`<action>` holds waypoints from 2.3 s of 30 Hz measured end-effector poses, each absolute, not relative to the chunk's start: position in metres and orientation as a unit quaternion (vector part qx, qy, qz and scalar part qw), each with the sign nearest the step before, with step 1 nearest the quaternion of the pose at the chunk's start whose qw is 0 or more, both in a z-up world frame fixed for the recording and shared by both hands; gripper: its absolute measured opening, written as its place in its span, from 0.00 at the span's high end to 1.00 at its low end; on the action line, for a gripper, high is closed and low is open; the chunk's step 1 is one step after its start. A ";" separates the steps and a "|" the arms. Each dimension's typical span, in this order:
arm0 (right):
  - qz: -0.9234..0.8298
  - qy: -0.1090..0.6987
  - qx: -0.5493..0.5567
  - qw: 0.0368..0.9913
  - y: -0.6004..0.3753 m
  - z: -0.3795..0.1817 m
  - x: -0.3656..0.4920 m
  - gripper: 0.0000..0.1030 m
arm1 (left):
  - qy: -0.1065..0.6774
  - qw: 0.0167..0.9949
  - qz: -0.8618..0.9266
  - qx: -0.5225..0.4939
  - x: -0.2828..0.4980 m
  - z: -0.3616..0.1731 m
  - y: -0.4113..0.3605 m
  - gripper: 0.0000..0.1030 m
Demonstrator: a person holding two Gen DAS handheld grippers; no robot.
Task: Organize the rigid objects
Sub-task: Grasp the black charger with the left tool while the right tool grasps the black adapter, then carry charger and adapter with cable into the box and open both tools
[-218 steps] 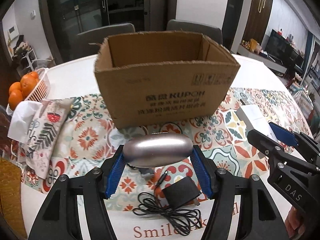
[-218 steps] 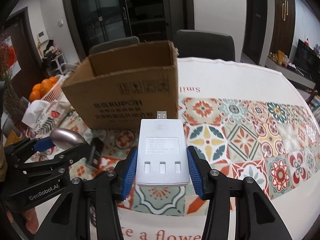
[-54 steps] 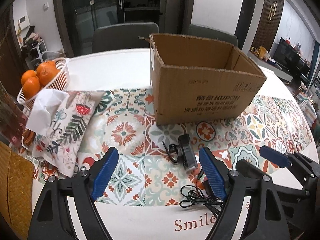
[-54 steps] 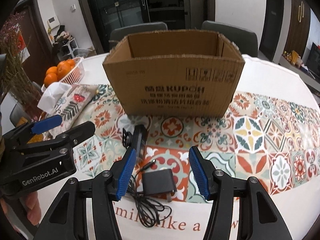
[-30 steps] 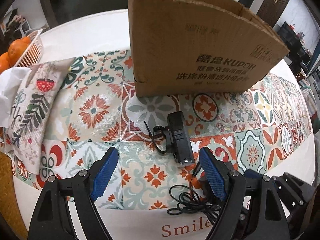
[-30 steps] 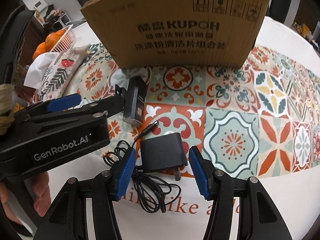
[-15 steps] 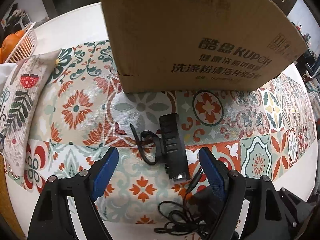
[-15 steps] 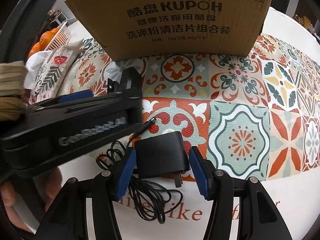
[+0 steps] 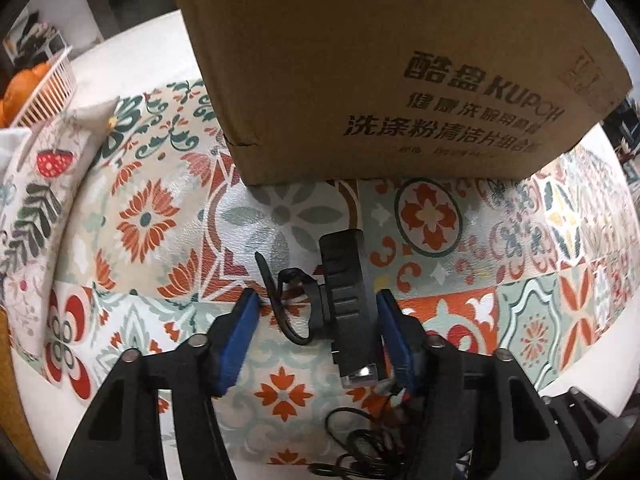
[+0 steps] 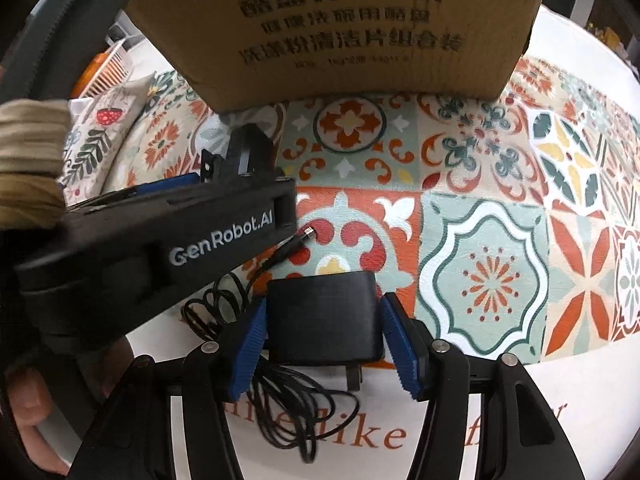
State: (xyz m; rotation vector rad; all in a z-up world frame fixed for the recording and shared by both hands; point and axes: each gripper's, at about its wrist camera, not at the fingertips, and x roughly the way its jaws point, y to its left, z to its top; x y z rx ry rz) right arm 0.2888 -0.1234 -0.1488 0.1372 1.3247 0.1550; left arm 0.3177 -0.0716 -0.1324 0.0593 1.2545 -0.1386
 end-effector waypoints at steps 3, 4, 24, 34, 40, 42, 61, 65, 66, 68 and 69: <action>0.075 0.609 0.062 0.787 -0.123 -0.149 0.288 0.44 | 0.583 0.809 -0.065 0.033 0.316 -0.134 -0.075 0.60; 0.075 0.607 0.062 0.789 -0.122 -0.149 0.288 0.44 | 0.584 0.809 -0.067 0.032 0.316 -0.133 -0.072 0.61; 0.059 0.576 0.077 0.812 -0.157 -0.131 0.262 0.45 | 0.564 0.823 -0.067 0.023 0.258 -0.123 -0.030 0.65; 0.056 0.543 0.070 0.835 -0.166 -0.109 0.248 0.45 | 0.542 0.837 -0.072 0.015 0.237 -0.083 -0.021 0.65; 0.057 0.520 0.065 0.850 -0.164 -0.095 0.244 0.45 | 0.521 0.850 -0.074 0.016 0.233 -0.073 -0.017 0.65; 0.057 0.512 0.066 0.854 -0.165 -0.089 0.242 0.45 | 0.515 0.854 -0.075 0.016 0.232 -0.068 -0.017 0.65; 0.060 0.428 0.067 0.899 -0.171 -0.027 0.242 0.45 | 0.442 0.893 -0.082 0.011 0.229 -0.006 -0.021 0.65; 0.061 0.411 0.064 0.907 -0.171 -0.011 0.246 0.45 | 0.430 0.899 -0.083 0.006 0.234 0.007 -0.020 0.65; 0.061 0.408 0.064 0.909 -0.171 -0.008 0.246 0.45 | 0.425 0.901 -0.083 0.005 0.234 0.011 -0.020 0.65; 0.062 0.401 0.062 0.912 -0.170 -0.001 0.248 0.45 | 0.418 0.904 -0.084 0.003 0.236 0.017 -0.021 0.65; 0.062 0.396 0.063 0.914 -0.170 0.003 0.248 0.45 | 0.416 0.906 -0.085 0.003 0.237 0.020 -0.021 0.65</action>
